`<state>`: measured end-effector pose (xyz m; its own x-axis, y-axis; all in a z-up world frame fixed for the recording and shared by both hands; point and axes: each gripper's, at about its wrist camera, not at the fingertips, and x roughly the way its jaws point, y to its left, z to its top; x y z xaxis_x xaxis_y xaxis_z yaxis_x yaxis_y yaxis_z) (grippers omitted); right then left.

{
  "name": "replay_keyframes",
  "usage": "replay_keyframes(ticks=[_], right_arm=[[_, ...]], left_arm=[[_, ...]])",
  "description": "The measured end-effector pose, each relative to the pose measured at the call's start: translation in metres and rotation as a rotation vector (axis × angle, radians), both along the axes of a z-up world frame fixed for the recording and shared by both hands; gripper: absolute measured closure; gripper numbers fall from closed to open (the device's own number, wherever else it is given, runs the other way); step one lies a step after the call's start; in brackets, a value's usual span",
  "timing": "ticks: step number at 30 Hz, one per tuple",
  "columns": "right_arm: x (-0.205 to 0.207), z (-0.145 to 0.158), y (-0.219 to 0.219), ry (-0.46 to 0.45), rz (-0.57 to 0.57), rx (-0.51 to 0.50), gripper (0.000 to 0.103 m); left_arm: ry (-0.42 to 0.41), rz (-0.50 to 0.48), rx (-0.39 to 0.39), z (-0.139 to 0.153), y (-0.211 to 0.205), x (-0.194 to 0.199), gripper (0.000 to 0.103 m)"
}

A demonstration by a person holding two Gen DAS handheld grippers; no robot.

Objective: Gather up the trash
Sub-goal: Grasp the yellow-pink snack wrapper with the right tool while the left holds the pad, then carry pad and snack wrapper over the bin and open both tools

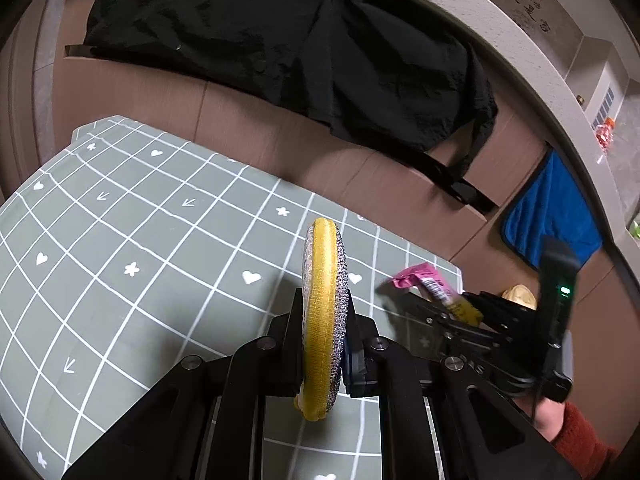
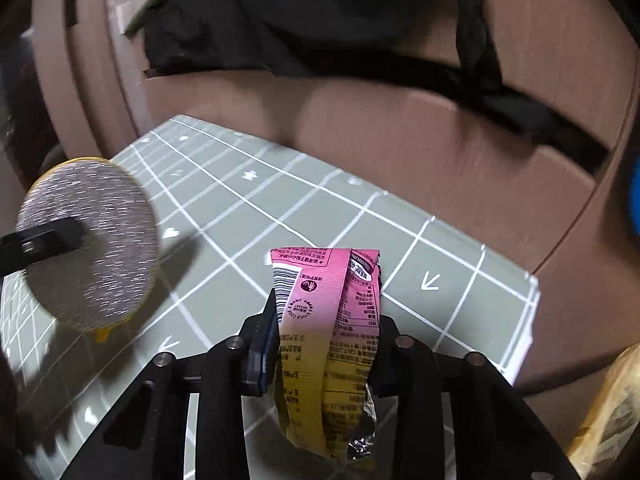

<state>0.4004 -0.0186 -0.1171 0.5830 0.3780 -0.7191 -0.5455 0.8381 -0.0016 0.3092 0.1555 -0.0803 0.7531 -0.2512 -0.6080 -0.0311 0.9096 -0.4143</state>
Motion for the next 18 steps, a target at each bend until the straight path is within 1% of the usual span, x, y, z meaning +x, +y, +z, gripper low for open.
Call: replay_keyframes(ticks=[5, 11, 15, 18], right_arm=[[-0.024, 0.029, -0.015, -0.059, 0.018, 0.045, 0.070], [-0.047, 0.062, -0.044, -0.125, -0.003, 0.098, 0.070], [-0.063, 0.082, -0.077, -0.173, -0.038, 0.123, 0.070], [-0.080, 0.095, -0.106, -0.206, -0.073, 0.147, 0.070]], left_arm=[[-0.030, -0.016, 0.016, 0.016, -0.017, -0.005, 0.088], [-0.074, -0.037, 0.035, 0.040, -0.042, -0.015, 0.088], [-0.109, -0.073, 0.049, 0.060, -0.069, -0.020, 0.088], [-0.143, -0.112, 0.058, 0.076, -0.097, -0.021, 0.088]])
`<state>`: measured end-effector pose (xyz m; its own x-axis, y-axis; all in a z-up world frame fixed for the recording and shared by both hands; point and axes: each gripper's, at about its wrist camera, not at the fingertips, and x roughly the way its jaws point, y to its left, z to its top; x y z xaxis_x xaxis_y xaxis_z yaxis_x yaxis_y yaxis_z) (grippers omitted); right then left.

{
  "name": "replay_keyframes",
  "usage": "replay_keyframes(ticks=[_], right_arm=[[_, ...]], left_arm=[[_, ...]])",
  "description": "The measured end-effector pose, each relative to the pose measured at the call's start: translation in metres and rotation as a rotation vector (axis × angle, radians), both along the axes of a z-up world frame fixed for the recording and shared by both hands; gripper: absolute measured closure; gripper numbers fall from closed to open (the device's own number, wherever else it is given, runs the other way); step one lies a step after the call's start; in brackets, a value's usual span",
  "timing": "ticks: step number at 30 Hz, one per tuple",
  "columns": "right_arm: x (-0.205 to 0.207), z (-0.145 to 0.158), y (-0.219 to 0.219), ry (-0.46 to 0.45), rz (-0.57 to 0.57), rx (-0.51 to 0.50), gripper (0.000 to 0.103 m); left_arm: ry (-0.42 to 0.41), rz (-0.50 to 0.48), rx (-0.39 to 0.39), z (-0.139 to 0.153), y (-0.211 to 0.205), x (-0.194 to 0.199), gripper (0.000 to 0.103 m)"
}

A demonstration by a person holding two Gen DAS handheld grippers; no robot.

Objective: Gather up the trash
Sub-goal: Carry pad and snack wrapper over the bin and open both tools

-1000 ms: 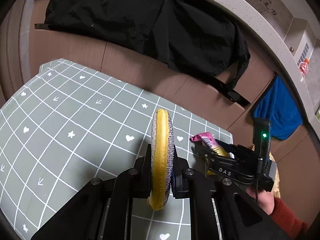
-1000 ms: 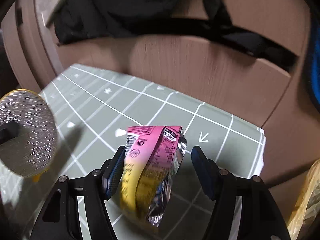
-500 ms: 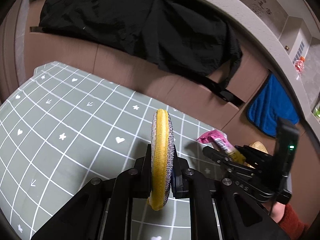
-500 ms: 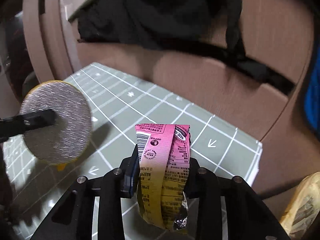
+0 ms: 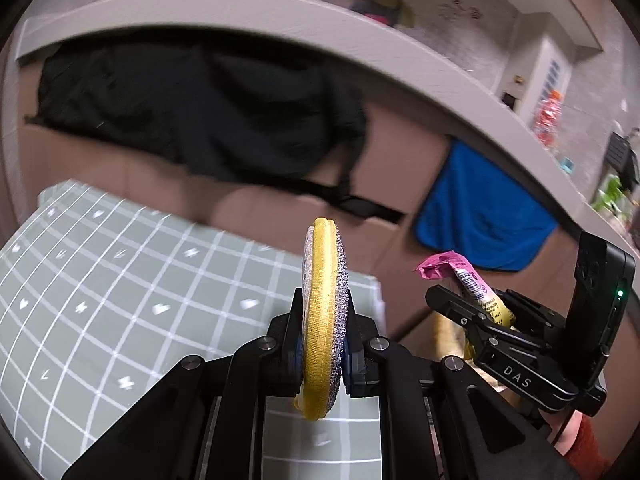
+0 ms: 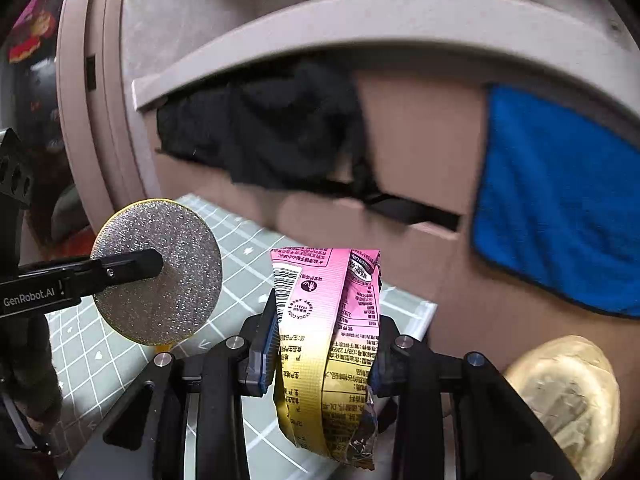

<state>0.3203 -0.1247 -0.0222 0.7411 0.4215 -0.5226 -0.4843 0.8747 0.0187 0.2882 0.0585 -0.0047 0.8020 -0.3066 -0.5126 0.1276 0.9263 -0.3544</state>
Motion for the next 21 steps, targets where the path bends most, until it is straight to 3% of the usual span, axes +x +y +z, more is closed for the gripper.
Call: replay_keyframes(ticks=[8, 15, 21], right_arm=[[-0.030, 0.024, -0.088, -0.068, -0.149, 0.034, 0.070], [-0.045, 0.035, -0.167, -0.071, -0.297, 0.058, 0.070], [-0.050, 0.036, -0.216, -0.072, -0.389, 0.076, 0.070]], left_arm=[[-0.076, -0.152, 0.008, 0.025, -0.093, 0.008, 0.088], [-0.106, -0.279, 0.044, 0.026, -0.174, 0.014, 0.088], [-0.097, -0.344, 0.056, 0.020, -0.214, 0.021, 0.088]])
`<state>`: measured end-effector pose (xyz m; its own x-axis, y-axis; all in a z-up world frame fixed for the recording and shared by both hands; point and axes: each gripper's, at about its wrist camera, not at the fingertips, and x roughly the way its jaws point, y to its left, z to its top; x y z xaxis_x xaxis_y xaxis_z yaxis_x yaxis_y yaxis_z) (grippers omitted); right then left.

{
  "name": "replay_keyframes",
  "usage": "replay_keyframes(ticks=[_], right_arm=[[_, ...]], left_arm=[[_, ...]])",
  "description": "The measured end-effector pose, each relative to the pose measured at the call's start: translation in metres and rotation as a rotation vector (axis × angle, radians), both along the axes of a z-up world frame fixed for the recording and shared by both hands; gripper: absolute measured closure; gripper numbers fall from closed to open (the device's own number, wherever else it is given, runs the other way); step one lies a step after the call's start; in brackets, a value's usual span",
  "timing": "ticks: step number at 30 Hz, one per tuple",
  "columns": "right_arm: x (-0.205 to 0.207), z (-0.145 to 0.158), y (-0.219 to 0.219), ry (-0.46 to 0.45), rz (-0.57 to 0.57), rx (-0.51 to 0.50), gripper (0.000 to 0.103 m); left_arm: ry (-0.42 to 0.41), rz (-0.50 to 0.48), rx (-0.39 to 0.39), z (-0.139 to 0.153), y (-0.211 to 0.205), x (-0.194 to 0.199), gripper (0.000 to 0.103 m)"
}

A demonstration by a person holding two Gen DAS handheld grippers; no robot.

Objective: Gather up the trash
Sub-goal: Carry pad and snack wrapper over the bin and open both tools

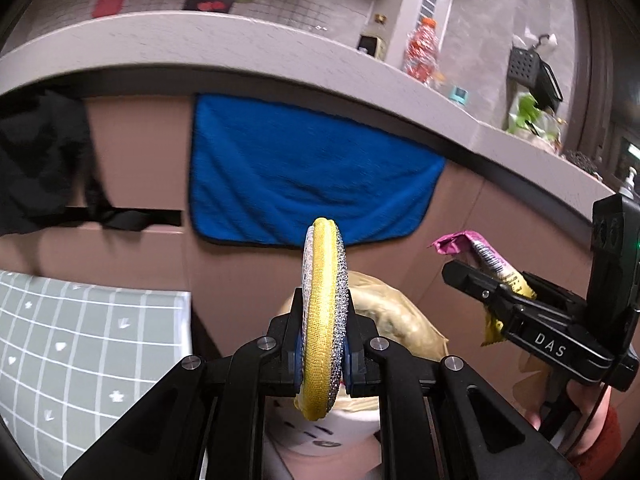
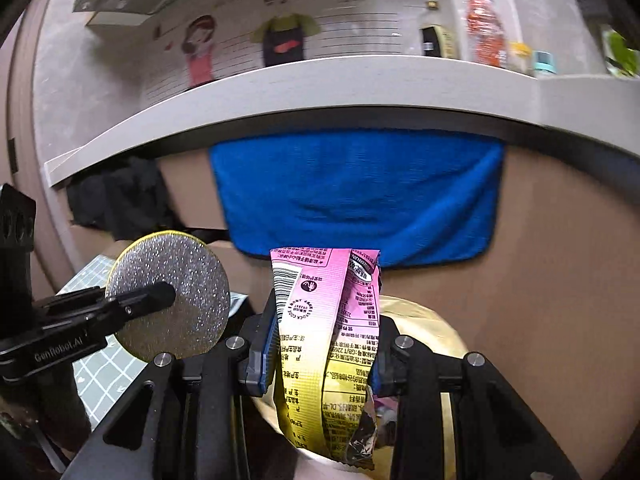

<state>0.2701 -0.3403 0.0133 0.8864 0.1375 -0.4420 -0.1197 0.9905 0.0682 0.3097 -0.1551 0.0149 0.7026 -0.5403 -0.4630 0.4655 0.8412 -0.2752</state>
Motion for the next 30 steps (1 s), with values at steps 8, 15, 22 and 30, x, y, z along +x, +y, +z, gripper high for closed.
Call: replay_keyframes(ticks=[8, 15, 22, 30], right_arm=[[0.004, -0.016, -0.026, 0.030, -0.053, 0.013, 0.070], [0.020, -0.038, -0.033, 0.077, -0.062, 0.021, 0.070], [0.041, -0.058, -0.039, 0.121, -0.072, 0.052, 0.070], [0.061, -0.082, -0.047, 0.182, -0.082, 0.105, 0.070]], left_arm=[[0.069, -0.060, -0.009, -0.024, -0.031, 0.024, 0.088], [0.132, -0.071, 0.009, -0.050, -0.041, 0.041, 0.088], [0.184, -0.099, 0.014, -0.069, -0.053, 0.058, 0.088], [0.231, -0.124, 0.017, -0.087, -0.061, 0.070, 0.088]])
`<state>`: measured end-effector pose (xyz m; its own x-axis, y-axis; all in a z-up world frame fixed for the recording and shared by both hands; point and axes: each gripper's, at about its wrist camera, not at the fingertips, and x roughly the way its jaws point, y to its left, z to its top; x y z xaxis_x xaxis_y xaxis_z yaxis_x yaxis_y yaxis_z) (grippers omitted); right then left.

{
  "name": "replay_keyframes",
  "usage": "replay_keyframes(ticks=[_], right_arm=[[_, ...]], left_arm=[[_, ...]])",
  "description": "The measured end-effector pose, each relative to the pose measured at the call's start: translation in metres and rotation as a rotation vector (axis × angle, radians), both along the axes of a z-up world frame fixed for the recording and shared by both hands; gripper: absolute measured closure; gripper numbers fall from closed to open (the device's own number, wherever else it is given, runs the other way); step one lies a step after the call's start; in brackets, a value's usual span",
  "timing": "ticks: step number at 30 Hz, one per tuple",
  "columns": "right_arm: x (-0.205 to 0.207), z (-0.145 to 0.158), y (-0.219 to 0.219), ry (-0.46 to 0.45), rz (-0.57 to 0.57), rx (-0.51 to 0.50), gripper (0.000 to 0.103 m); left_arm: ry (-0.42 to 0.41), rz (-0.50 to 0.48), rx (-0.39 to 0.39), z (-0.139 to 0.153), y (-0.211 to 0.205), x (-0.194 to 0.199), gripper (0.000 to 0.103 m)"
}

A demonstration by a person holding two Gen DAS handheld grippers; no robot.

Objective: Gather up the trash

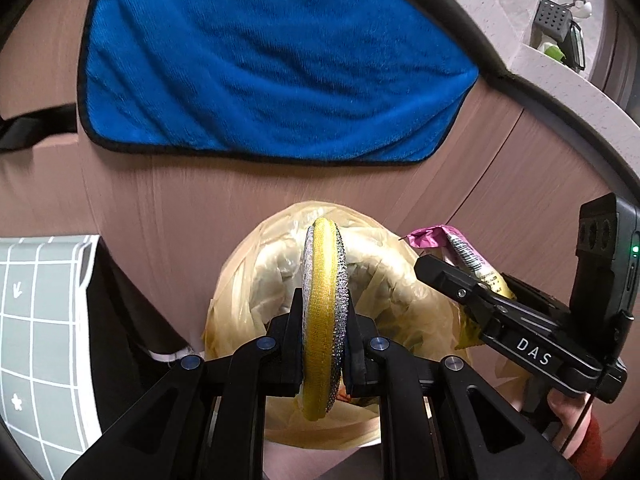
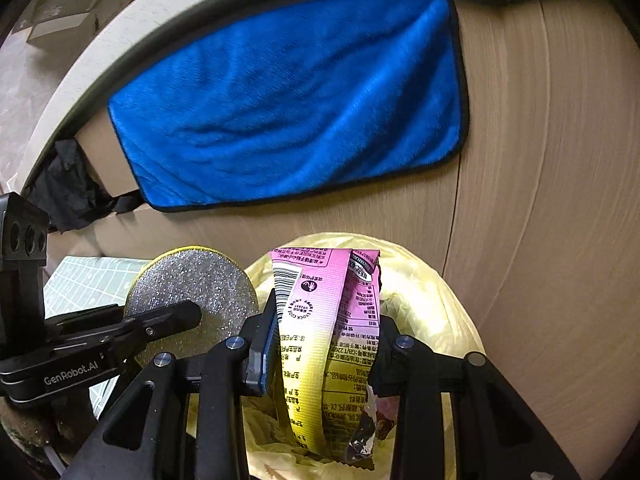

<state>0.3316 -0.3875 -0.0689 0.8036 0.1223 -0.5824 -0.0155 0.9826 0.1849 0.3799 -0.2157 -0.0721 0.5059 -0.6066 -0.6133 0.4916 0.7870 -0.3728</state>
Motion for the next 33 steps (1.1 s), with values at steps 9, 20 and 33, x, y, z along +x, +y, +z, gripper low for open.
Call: replay_keyframes(ticks=[9, 20, 33], right_arm=[[0.003, -0.009, -0.004, 0.032, -0.019, 0.018, 0.056], [-0.014, -0.001, -0.003, 0.014, -0.028, 0.013, 0.049], [-0.098, 0.025, 0.030, -0.044, 0.027, 0.028, 0.042]], left_arm=[[0.059, -0.015, -0.052, -0.009, 0.003, 0.014, 0.064], [0.019, 0.048, -0.010, 0.003, 0.017, -0.003, 0.036], [-0.159, 0.278, 0.180, 0.040, 0.091, -0.131, 0.036]])
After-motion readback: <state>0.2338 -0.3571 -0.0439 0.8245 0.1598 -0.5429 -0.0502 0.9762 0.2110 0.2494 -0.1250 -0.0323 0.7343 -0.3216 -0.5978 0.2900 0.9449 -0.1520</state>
